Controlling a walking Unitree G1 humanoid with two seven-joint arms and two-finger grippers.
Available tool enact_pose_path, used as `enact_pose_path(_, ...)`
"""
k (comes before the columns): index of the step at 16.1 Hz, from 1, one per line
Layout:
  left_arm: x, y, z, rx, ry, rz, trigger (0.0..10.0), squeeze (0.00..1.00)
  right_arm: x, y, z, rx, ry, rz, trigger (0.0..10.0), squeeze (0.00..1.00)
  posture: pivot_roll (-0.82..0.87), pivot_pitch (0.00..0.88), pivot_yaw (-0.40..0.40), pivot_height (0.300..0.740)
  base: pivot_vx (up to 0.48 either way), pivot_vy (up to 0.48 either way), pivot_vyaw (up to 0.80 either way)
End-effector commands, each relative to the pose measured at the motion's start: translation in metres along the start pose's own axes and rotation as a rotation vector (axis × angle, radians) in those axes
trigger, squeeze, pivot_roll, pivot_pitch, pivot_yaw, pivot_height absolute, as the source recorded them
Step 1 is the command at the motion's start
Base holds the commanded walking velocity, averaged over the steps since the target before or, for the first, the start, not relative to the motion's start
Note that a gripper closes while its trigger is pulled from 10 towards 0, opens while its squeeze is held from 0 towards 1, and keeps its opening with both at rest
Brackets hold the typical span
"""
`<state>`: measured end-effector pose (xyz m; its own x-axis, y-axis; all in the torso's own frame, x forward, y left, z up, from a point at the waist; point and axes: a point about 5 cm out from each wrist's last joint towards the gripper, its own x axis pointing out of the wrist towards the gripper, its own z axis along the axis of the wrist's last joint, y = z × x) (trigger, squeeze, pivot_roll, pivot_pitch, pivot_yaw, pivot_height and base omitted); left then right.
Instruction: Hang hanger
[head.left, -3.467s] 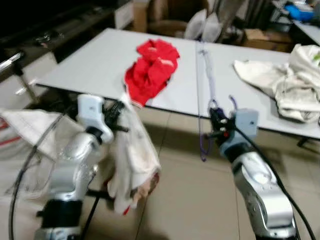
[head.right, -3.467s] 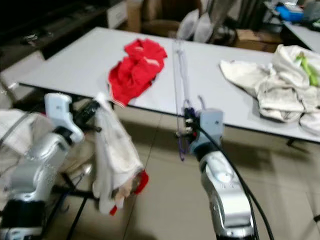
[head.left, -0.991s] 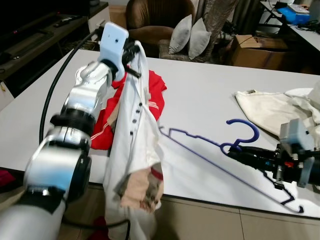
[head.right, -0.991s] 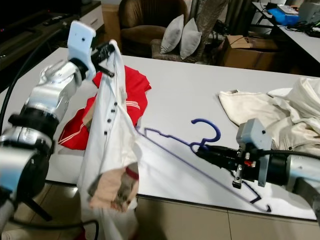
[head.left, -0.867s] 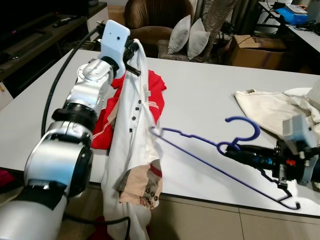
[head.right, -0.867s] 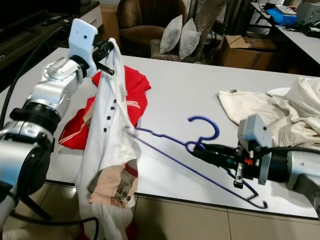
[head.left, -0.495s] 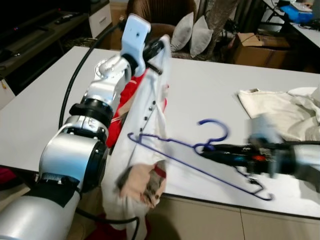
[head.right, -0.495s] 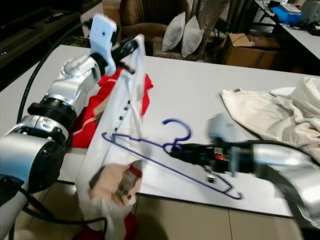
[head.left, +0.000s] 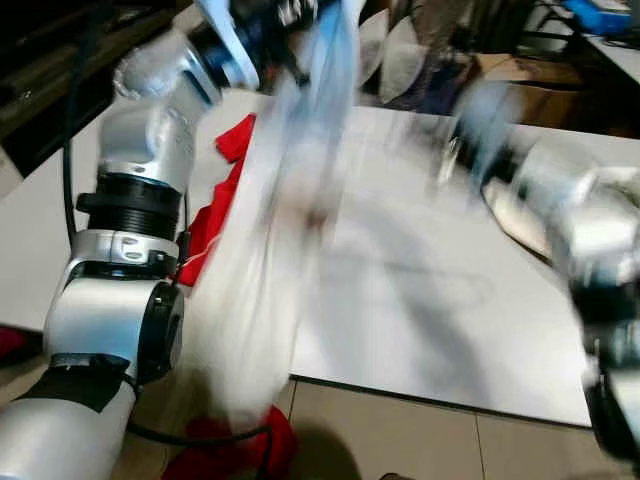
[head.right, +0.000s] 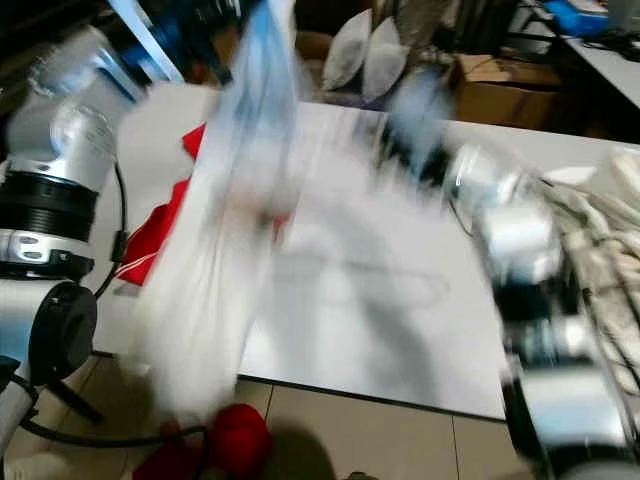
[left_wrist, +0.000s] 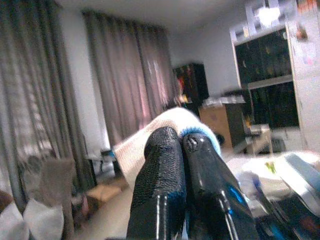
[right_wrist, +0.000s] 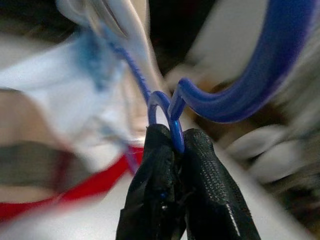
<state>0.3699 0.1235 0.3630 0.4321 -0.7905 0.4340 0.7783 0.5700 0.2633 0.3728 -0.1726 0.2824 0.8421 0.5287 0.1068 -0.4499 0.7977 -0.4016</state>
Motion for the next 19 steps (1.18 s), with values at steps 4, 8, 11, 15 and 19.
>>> enact_pose_path(4,-0.016,0.011,0.033,-0.025,-0.105,0.069,10.0,0.00,0.010,-0.019,0.024,-0.027,-0.186,-0.061,10.0,0.00,-0.19,0.000,-0.043,0.740,0.000,0.000,0.00)
enact_pose_path(8,-0.025,-0.001,-0.027,-0.052,0.119,0.154,10.0,0.00,-0.002,0.024,-0.035,-0.031,-0.023,0.165,10.0,0.00,-0.20,0.000,-0.038,0.740,0.000,0.000,0.00)
enact_pose_path(11,-0.044,-0.027,-0.100,-0.041,0.405,0.224,10.0,0.00,-0.035,0.054,-0.069,0.018,0.075,0.315,10.0,0.00,-0.20,0.000,-0.029,0.740,0.000,0.000,0.00)
enact_pose_path(15,-0.106,-0.042,-0.146,0.008,0.758,0.235,10.0,0.33,-0.110,0.077,-0.051,0.050,0.157,0.589,10.0,0.00,-0.22,0.000,0.007,0.740,0.000,0.000,0.00)
enact_pose_path(19,-0.154,-0.058,-0.131,-0.029,0.970,0.059,10.0,1.00,-0.148,0.074,-0.015,0.072,0.177,0.638,10.0,0.00,-0.21,0.000,0.023,0.740,0.000,0.000,0.00)
